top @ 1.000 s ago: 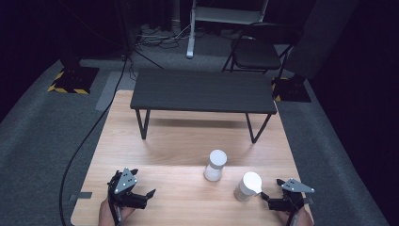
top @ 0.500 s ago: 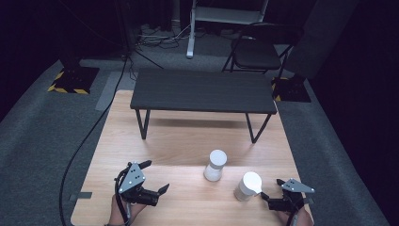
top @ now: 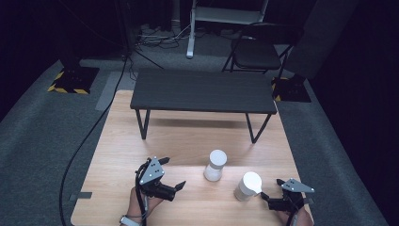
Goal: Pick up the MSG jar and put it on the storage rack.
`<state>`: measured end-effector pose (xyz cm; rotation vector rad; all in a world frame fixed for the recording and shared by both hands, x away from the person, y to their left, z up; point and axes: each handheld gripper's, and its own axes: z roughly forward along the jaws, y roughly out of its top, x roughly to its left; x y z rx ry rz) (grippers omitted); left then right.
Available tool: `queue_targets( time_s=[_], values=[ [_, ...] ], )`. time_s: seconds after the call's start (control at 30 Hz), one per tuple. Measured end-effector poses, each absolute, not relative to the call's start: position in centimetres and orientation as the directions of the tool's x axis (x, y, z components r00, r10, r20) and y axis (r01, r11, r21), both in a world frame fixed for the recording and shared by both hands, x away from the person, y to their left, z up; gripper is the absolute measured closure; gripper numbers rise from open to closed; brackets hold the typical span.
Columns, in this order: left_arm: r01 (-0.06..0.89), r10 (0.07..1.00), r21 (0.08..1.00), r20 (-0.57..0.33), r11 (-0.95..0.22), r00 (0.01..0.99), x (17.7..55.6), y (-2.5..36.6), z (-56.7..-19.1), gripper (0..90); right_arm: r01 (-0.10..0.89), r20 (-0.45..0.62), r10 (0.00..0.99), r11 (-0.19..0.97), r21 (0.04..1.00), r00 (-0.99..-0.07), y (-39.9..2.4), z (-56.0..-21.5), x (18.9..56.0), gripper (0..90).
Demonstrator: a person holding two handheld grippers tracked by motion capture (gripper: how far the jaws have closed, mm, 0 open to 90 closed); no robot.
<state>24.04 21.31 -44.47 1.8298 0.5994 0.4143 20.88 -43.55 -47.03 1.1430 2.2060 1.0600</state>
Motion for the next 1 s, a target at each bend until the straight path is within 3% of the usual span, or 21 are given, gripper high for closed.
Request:
queue_targets(
  time_s=[0.53,1.0],
  values=[
    [0.161,0.522,0.946,0.010,-0.280,0.853,27.4,15.3,-44.1,0.9,0.494,-0.031,0.830,0.362,0.790,-0.557,-43.4,-47.0,20.8,7.0],
    [0.222,0.525,0.950,-0.077,-0.220,0.848,29.5,11.6,-45.1,4.2,0.492,-0.032,0.826,0.366,0.790,-0.562,-43.5,-47.0,20.8,6.7]
  ],
)
